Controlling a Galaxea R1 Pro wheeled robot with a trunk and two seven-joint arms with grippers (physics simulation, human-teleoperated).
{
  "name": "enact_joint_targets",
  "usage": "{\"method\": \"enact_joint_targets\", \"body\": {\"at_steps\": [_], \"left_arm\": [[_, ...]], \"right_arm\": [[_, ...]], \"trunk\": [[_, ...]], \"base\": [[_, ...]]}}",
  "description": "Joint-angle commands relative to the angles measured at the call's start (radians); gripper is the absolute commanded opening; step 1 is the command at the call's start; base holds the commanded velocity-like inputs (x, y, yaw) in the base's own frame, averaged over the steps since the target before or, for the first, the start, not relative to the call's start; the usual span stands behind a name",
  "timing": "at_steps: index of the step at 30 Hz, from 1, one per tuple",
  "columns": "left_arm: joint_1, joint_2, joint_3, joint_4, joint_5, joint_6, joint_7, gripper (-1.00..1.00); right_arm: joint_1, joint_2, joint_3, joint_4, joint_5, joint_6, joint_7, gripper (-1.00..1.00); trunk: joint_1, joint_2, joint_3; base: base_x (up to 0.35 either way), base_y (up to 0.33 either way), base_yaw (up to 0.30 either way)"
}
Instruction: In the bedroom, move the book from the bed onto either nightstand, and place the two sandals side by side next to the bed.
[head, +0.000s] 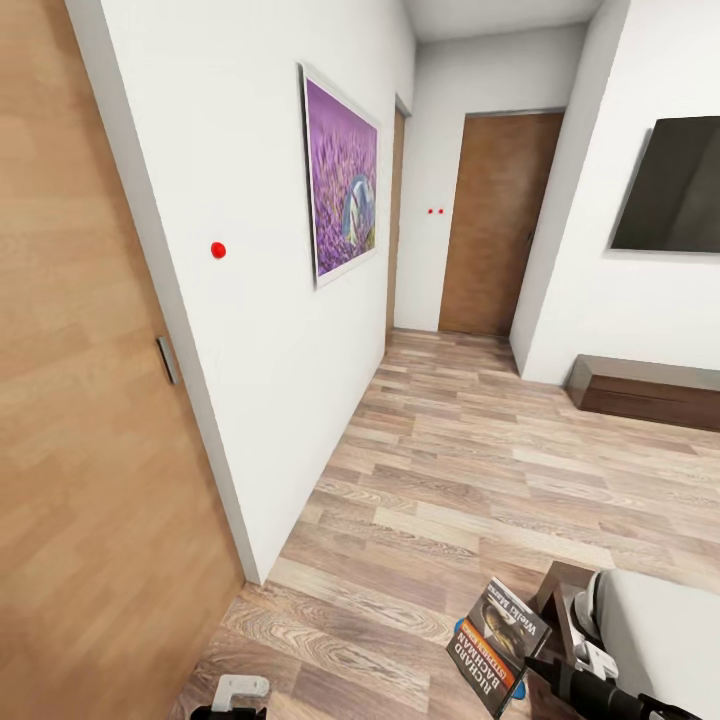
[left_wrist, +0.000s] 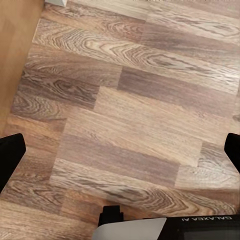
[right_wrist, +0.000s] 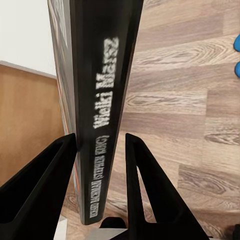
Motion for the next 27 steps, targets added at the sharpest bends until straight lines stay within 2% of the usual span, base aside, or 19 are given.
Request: {"method": "enact_joint_targets", "body": {"at_steps": [1,7,20,27], "left_arm": [[-0.001,0.000,0.009,0.001,-0.010,-0.003,0.000,1.00],[-0.001,0.000,0.009,0.001,-0.009,-0.004,0.000,1.00],[-0.001,0.000,0.009,0.001,-0.009,-0.004,0.000,1.00],[-0.001,0.000,0.008,0.001,-0.010,-0.004,0.000,1.00]], "right_arm": [[-0.002,0.000,0.004,0.003,-0.011,0.008,0.005,-1.00],[-0.002,0.000,0.004,0.003,-0.011,0.008,0.004,-1.00],[-0.002,0.000,0.004,0.003,-0.011,0.009,0.004,-1.00],[-0.002,0.000,0.005,0.003,-0.011,0.008,0.004,-1.00]], "trunk": [[0.001,-0.002,-0.002],[0.001,-0.002,-0.002],[0.001,-0.002,-0.002],[0.001,-0.002,-0.002]], "base": [[0.000,0.000,0.000],[0.160,0.000,0.000],[0.324,0.038,-0.002],[0.260,0.108,-0.193]]}}
